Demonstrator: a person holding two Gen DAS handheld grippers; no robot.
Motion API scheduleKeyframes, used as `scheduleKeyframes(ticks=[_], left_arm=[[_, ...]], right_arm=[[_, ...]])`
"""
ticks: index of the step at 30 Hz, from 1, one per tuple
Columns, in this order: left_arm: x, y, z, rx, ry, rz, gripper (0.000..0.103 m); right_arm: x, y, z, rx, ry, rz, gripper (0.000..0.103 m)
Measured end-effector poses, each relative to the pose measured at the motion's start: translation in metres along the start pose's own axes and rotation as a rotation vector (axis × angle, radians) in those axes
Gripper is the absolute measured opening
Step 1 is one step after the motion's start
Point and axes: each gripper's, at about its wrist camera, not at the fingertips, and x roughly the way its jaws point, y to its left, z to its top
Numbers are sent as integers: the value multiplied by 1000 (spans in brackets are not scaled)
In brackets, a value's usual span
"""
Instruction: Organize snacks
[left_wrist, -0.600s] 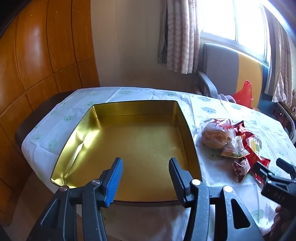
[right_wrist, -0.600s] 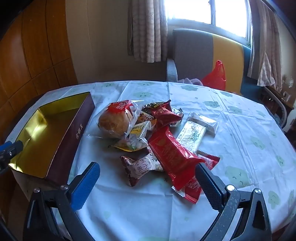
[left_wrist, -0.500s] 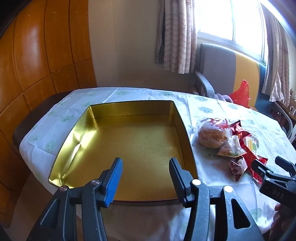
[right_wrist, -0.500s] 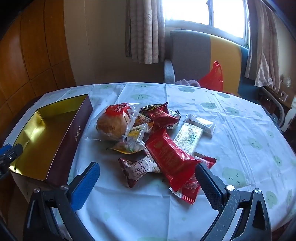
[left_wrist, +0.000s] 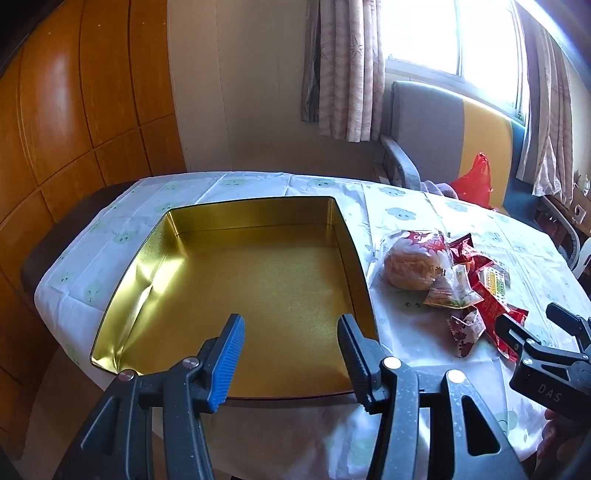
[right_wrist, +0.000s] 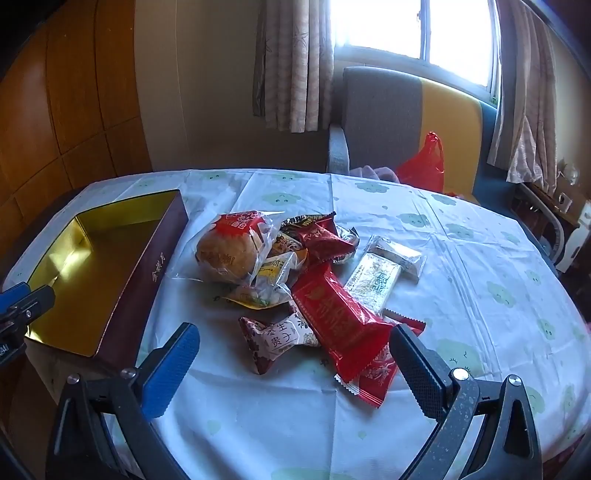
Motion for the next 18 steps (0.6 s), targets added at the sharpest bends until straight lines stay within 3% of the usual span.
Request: scheduleKeyframes(ticks=[18], left_arm=[[-4, -12, -2, 64, -13, 9, 53]], right_arm=[[2, 0, -4, -7, 4, 0, 103]])
